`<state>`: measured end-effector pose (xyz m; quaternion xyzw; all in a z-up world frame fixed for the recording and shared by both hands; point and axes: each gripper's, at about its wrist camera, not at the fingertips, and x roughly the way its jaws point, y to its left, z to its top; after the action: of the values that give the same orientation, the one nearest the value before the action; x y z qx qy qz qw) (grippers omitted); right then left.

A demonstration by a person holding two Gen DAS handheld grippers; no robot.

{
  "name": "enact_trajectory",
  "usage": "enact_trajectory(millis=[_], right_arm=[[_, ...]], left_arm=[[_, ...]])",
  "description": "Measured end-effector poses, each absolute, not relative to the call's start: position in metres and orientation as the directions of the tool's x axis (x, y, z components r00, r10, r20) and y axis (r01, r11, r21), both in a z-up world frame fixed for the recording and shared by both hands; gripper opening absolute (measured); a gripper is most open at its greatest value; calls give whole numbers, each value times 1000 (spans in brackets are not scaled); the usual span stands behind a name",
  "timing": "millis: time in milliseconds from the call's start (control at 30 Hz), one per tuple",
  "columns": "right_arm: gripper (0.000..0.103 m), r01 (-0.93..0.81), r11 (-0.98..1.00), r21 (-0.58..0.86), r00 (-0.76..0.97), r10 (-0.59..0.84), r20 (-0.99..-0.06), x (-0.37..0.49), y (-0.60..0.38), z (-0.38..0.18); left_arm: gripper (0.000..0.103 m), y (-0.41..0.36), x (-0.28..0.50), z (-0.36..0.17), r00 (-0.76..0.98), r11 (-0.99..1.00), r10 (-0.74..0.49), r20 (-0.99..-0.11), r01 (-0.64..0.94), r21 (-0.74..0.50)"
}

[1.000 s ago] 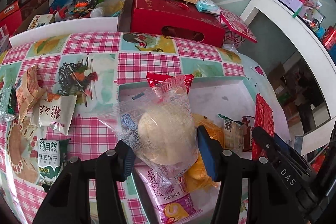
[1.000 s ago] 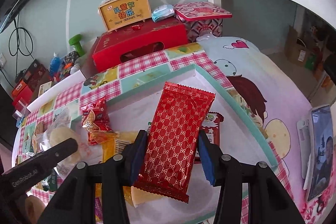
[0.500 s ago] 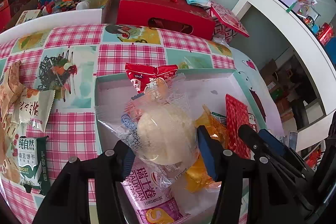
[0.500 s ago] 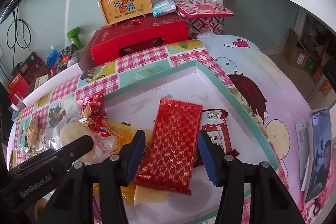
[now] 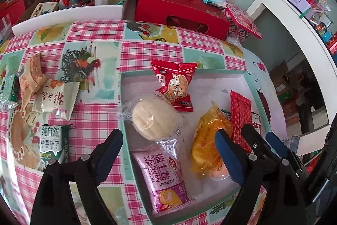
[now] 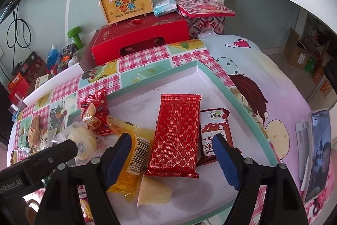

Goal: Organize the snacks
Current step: 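Open both tools to release the bun bag and red packet into the tray, then move both open tools back over the snack pile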

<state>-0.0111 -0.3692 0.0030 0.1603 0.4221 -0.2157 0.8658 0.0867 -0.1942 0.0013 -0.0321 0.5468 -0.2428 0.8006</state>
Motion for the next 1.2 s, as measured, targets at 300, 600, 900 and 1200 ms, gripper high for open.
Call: enact_trajectory(millis=[300, 600, 900, 1200], right_arm=[[82, 459, 884, 95, 565, -208, -798, -3, -346, 6], [82, 383, 919, 94, 584, -163, -795, 5, -316, 8], [82, 334, 937, 100, 594, -127, -795, 12, -293, 8], [103, 210, 976, 60, 615, -84, -784, 20, -240, 12]], left_arm=[[89, -147, 91, 0, 345, 964, -238, -908, 202, -176], [89, -96, 89, -15, 384, 995, -58, -921, 96, -23], [98, -64, 89, -7, 428, 1000, -8, -904, 26, 3], [99, -36, 88, -5, 429, 1000, 21, -903, -26, 10]])
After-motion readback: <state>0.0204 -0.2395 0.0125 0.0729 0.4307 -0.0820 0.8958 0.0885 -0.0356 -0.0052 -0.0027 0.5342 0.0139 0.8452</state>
